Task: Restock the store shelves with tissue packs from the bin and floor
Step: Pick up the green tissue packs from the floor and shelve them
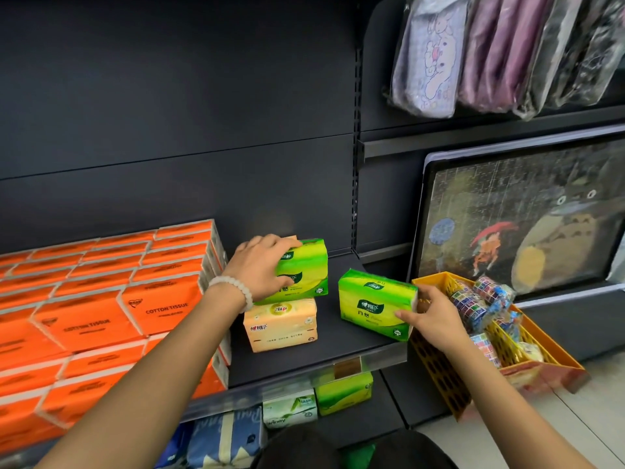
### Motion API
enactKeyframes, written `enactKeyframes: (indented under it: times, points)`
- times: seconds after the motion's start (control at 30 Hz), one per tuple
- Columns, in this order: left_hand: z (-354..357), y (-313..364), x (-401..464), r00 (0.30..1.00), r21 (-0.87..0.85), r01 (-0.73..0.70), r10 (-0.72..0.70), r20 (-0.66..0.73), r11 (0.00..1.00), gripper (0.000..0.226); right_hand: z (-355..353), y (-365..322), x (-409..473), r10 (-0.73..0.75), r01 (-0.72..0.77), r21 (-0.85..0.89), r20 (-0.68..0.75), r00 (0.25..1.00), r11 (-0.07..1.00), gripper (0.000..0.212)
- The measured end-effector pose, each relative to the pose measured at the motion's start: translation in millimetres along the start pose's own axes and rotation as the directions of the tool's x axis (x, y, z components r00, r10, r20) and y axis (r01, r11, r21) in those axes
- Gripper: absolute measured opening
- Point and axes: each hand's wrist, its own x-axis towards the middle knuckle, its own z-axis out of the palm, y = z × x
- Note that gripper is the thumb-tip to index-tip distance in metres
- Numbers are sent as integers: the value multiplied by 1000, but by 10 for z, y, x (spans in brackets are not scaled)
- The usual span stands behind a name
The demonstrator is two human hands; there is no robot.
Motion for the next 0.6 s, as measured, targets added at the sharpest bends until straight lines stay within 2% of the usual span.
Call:
enactKeyframes:
  times: [0.2, 0.43, 0.53, 0.6]
  points:
    - [-31, 200, 186, 988, -195, -89, 62, -144, 977, 66, -134, -11, 291, 9, -9, 168, 5, 1000, 986, 62]
    - [257, 337, 714, 983, -394, -139, 80, -163, 908, 66, -204, -87, 1016, -21, -17, 333, 111, 994, 943, 49]
    - [465, 451, 909, 983, -385, -173, 137, -119, 906, 67, -217, 1, 1324, -9, -58, 372, 175, 985, 926, 50]
    - [580, 511, 1025, 980, -292, -195, 177, -89, 936, 72, -196, 42, 1472, -11, -72, 384, 210, 978, 921, 47]
